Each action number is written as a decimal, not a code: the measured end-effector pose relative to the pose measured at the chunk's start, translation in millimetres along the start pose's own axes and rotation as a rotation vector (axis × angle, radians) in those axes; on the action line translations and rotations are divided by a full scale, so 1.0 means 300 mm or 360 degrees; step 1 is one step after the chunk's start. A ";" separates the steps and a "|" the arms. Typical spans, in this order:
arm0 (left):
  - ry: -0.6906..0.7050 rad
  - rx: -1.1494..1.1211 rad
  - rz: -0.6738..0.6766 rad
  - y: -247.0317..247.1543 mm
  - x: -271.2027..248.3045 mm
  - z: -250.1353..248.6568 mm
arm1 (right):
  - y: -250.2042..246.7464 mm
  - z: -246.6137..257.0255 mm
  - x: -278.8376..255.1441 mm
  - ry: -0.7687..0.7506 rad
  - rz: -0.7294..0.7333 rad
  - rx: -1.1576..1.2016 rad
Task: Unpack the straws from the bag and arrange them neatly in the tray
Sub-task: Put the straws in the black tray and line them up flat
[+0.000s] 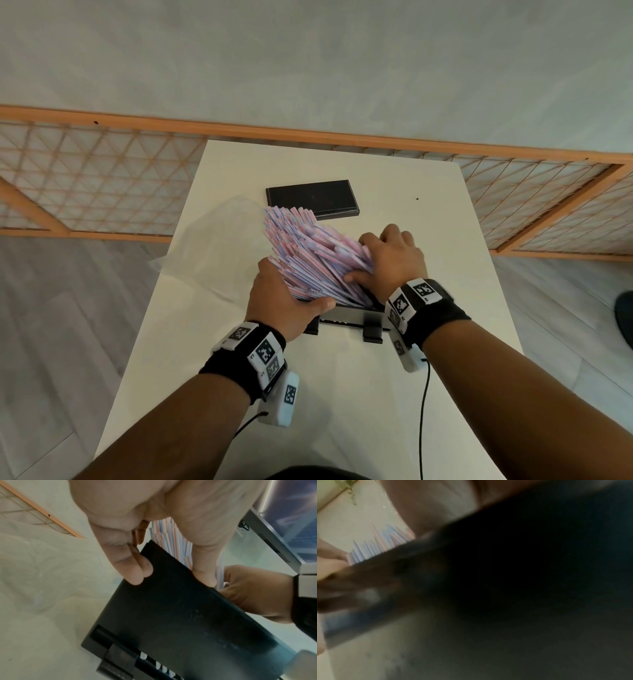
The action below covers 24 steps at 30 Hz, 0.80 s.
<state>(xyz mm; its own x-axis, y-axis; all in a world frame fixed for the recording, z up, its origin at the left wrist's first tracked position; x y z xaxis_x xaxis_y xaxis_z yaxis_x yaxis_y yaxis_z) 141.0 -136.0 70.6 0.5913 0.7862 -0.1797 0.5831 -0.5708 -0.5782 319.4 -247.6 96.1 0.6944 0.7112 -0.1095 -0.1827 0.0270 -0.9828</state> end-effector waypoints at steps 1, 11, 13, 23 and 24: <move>-0.0003 0.0003 0.0001 0.001 0.002 0.003 | -0.002 -0.015 -0.005 0.0057 -0.0003 0.0024; -0.0026 0.0083 0.0010 -0.011 0.037 -0.008 | 0.039 -0.085 -0.068 0.0192 0.0293 0.0343; 0.0032 0.0149 0.0001 -0.028 0.053 -0.041 | 0.067 -0.065 -0.074 0.0078 0.0370 0.0335; 0.0152 0.0113 0.0046 -0.028 0.076 -0.104 | 0.098 -0.069 -0.090 0.0016 0.0262 0.0523; 0.0171 0.0110 0.0045 -0.024 0.072 -0.105 | 0.101 -0.064 -0.090 -0.0012 0.0285 0.0490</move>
<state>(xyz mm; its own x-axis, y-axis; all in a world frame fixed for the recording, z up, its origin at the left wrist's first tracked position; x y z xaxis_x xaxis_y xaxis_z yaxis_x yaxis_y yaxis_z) 167.0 -122.3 95.9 0.6656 0.7378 -0.1128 0.5275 -0.5719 -0.6283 308.4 -279.6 66.5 0.6274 0.7290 -0.2736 -0.5030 0.1113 -0.8571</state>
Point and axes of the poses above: each hand's wrist, its own x-axis towards the middle knuckle, its own y-axis out of the palm, z = x × y, the point moved 5 cm from there along x, towards the middle knuckle, and after that the axes turned 1 degree about y, right-handed, at the moved point
